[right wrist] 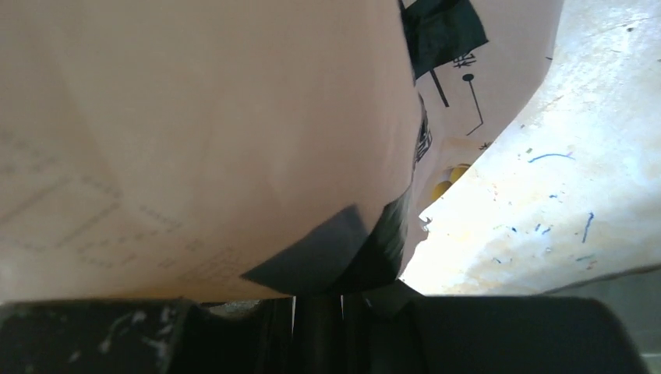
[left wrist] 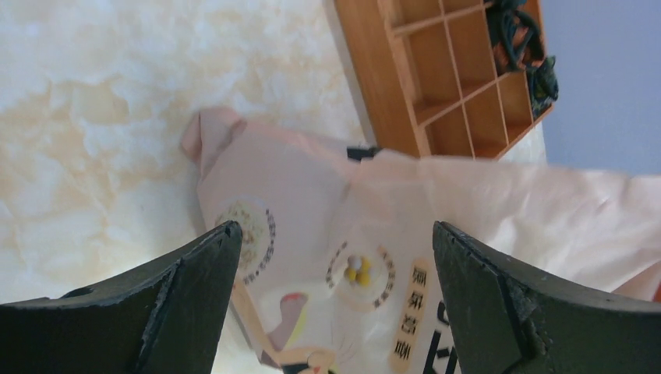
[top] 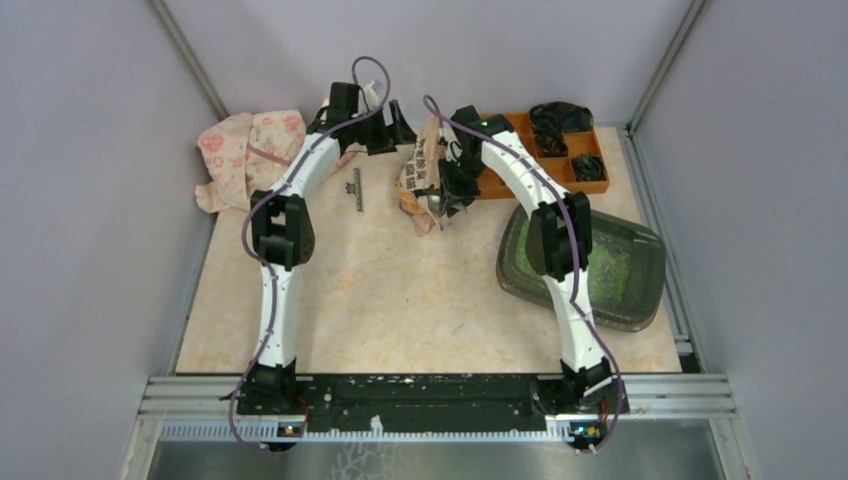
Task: Fill the litter box with clean litter
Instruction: Move the cat litter bag to the center of the board.
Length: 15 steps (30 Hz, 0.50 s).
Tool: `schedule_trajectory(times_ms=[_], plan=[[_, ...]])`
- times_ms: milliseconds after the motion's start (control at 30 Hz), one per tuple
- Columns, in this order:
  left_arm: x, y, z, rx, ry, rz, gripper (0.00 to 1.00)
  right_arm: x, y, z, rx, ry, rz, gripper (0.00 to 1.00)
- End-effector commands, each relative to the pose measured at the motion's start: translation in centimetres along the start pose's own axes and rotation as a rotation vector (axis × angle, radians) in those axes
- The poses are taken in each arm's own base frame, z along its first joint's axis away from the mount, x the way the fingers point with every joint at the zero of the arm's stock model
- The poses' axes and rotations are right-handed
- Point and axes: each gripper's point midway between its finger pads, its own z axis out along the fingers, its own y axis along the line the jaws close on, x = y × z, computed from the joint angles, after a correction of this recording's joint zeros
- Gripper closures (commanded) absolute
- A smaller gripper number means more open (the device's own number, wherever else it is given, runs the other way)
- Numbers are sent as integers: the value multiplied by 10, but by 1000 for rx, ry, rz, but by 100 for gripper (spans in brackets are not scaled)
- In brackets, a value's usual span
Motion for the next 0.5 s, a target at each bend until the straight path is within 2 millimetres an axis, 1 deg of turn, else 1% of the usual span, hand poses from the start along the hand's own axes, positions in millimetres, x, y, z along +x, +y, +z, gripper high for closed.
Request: schedule_trajectory(times_ms=[0, 100, 167, 300, 367, 467], plan=[[-32, -19, 11, 50, -124, 81, 3, -1, 10, 2, -68, 24, 5, 100], [-30, -24, 22, 53, -137, 110, 2, -8, 9, 19, -84, 51, 36, 100], [-25, -24, 30, 43, -130, 128, 2, -15, 9, 26, -91, 49, 53, 100], [-12, -14, 41, 30, -100, 125, 2, -28, 15, 25, -155, 16, 100, 100], [-5, -13, 46, 29, -86, 123, 2, -32, 12, 24, -184, 17, 131, 100], [4, -17, 53, 29, -72, 144, 2, -39, 7, 24, -225, 20, 174, 100]])
